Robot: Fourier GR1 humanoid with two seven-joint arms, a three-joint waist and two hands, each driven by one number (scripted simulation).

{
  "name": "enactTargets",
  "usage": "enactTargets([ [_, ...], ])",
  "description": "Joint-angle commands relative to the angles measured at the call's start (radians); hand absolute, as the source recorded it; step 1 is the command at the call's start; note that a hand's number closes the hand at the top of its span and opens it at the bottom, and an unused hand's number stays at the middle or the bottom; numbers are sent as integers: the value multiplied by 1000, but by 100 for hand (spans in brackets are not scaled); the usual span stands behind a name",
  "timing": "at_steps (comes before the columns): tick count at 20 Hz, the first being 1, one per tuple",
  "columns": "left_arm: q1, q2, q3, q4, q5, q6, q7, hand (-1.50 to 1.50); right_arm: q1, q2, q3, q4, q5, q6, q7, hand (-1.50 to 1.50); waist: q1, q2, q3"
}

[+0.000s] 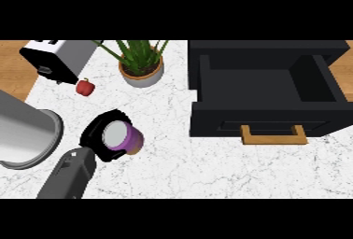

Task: Pick up the can, place it into the drawer and close the drawer

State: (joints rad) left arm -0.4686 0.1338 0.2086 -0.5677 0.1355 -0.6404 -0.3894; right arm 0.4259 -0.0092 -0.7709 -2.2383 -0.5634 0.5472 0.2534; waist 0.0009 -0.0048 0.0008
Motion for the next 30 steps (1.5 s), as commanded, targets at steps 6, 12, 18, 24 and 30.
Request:
enactTargets([
  [6,21,-130,114,-198,95,424,17,150,49,9,28,-65,-12,-39,8,-150,7,-4,1],
  [12,42,-133,-28,-503,144,596,158,150,75,9,31,-72,-19,-35,-6,-150,4,-4,0],
  [18,7,-133,-157,-751,149,774,384,150,74,9,12,-80,-54,-26,8,-150,-4,-1,0],
  [24,-44,-134,-270,-859,130,920,497,150,55,9,71,-82,-3,-78,12,-150,-7,2,0],
  [30,-217,-133,-226,-790,72,977,555,150,6,-58,14,11,-51,-61,12,-150,-12,5,0],
])
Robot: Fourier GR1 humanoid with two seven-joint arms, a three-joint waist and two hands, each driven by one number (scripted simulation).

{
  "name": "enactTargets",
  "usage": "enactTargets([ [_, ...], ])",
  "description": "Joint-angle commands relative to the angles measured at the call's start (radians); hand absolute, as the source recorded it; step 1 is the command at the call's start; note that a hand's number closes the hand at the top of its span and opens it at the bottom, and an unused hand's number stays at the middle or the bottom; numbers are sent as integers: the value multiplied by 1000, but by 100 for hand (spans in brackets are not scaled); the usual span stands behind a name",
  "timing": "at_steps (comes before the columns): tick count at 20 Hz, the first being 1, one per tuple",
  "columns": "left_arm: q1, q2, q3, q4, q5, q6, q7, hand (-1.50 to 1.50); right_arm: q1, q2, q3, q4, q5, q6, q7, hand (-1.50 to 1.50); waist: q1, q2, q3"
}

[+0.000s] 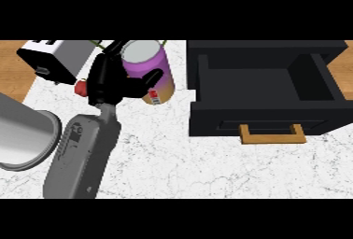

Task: Pick up the can, place it into the drawer and close the drawer

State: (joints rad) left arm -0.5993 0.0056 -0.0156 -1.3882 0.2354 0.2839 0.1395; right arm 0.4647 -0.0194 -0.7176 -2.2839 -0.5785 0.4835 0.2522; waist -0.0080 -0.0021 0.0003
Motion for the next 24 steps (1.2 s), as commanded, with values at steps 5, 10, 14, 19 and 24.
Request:
enactTargets([
  [5,-156,3,-5,60,-24,52,60,150,-10,-18,-64,0,-50,10,17,-150,-5,1,0],
  [10,-293,-6,-39,165,-5,153,79,150,19,-10,-47,35,-46,37,-15,-150,-10,1,0],
  [14,-440,-6,-42,350,39,202,13,150,-32,-25,-11,17,-19,23,16,-150,-18,5,0],
  [19,-503,-6,-168,391,114,308,-17,150,-99,-3,43,11,57,-39,38,-150,-15,5,0],
  [24,-602,-6,-103,585,161,225,-101,150,-59,-13,-9,3,-5,-25,40,-150,-31,9,0],
])
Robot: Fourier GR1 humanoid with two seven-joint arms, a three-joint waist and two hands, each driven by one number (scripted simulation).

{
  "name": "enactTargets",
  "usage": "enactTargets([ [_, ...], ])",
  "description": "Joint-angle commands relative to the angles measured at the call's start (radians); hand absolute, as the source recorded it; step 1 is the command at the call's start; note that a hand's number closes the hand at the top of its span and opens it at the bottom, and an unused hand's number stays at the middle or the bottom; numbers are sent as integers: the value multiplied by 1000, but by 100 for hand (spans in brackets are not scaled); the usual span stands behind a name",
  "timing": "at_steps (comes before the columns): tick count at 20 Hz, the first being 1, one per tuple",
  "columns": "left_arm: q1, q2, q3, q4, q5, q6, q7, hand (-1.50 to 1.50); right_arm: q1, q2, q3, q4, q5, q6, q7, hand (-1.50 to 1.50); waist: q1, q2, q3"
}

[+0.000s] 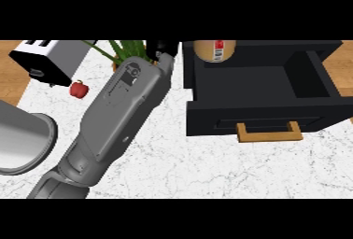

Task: Pick up the can, place it into the drawer and close the drawer

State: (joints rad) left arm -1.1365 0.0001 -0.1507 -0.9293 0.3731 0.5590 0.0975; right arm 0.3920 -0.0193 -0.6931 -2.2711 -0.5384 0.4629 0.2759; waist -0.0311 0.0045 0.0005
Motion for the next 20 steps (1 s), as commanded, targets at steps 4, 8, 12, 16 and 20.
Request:
enactTargets([
  [4,-153,0,-95,131,133,74,-16,150,6,18,18,-24,2,-3,-2,-150,-10,0,0],
  [8,-202,0,-120,241,203,67,-99,150,-9,-1,30,-32,14,-14,16,-150,-21,4,0],
  [12,-219,0,-228,243,296,135,-99,150,-5,15,37,-15,26,0,-5,-150,-31,3,1],
  [16,-274,0,-231,335,332,137,-129,150,-8,-10,25,-3,1,13,10,-150,-36,6,1],
  [20,-308,0,-215,412,349,96,-132,150,-9,15,31,-23,26,-2,-17,-150,-25,6,1],
])
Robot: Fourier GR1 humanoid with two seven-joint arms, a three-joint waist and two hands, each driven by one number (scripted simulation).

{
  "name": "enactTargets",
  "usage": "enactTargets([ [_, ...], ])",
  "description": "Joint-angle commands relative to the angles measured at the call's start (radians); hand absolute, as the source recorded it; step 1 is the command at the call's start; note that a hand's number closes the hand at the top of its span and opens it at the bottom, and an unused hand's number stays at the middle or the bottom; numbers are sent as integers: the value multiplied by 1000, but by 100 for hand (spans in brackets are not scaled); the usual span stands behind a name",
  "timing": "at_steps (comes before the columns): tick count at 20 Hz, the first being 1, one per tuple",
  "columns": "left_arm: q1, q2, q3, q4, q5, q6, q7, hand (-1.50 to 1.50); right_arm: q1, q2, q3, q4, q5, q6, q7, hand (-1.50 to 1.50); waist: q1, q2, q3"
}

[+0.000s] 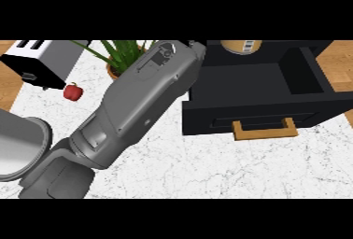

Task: Pick up the can, place it into the drawer and close the drawer

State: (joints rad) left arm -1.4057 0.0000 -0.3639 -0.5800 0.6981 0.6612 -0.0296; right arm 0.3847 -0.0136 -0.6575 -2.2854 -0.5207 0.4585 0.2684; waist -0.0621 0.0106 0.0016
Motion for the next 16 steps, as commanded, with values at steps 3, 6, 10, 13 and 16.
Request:
enactTargets([
  [3,7,0,-79,52,99,21,-32,150,-17,-26,-14,32,-24,12,8,-150,-15,3,1],
  [6,32,0,-139,69,127,44,-68,150,-32,-21,9,-11,-18,-12,35,-150,-32,7,1],
  [10,-3,0,-195,76,153,100,-49,-150,7,0,4,-46,-31,1,41,-150,-33,4,1],
  [13,13,0,-221,101,185,108,-68,-150,-49,-10,33,-12,28,-9,38,-150,-45,15,1],
  [16,17,0,-251,78,215,156,-63,-150,-42,-31,4,-8,-17,-9,47,-150,-40,7,1],
])
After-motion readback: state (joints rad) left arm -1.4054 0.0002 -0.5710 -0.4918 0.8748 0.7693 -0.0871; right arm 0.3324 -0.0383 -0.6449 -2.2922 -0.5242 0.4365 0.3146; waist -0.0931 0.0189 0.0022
